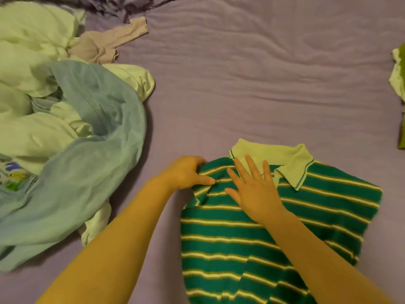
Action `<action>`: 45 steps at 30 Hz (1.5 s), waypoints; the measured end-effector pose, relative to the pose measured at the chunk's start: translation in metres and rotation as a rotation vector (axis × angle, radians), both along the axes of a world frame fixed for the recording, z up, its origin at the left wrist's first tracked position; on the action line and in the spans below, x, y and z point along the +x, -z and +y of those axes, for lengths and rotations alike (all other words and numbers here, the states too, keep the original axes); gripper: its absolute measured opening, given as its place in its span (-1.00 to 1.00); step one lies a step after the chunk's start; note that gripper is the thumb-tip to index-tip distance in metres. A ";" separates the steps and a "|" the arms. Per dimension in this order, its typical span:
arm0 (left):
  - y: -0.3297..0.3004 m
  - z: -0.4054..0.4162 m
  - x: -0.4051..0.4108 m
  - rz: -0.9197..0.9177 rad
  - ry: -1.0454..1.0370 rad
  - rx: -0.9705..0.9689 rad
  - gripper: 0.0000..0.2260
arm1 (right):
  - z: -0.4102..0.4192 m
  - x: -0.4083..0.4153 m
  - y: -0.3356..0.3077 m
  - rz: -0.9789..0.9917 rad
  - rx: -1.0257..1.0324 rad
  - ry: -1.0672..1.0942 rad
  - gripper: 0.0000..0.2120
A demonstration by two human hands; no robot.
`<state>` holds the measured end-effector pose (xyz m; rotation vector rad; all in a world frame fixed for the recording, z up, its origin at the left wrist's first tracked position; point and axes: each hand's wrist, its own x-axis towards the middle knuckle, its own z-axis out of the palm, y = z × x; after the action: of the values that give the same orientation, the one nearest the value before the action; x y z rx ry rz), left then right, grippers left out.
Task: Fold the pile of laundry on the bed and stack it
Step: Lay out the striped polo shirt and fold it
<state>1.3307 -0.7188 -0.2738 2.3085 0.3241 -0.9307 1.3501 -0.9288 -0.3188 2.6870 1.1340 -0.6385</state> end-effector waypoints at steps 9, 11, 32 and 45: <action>0.017 0.028 0.021 -0.237 -0.080 0.197 -0.71 | 0.006 0.004 0.006 -0.085 -0.058 -0.001 -0.37; 0.026 0.024 0.018 -0.278 -0.048 0.300 -0.68 | 0.004 0.002 0.011 -0.112 -0.058 -0.001 -0.37; 0.039 -0.144 -0.186 -0.402 0.382 0.324 -0.52 | -0.111 -0.185 -0.022 0.144 -0.050 0.396 -0.39; 0.027 -0.176 -0.324 -0.202 0.348 0.320 -0.41 | -0.175 -0.291 -0.031 0.246 -0.066 0.100 -0.28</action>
<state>1.0066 -0.8948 -0.3009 2.7891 -0.0205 -0.8441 1.0593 -1.1042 -0.2882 2.6770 1.0145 -1.0290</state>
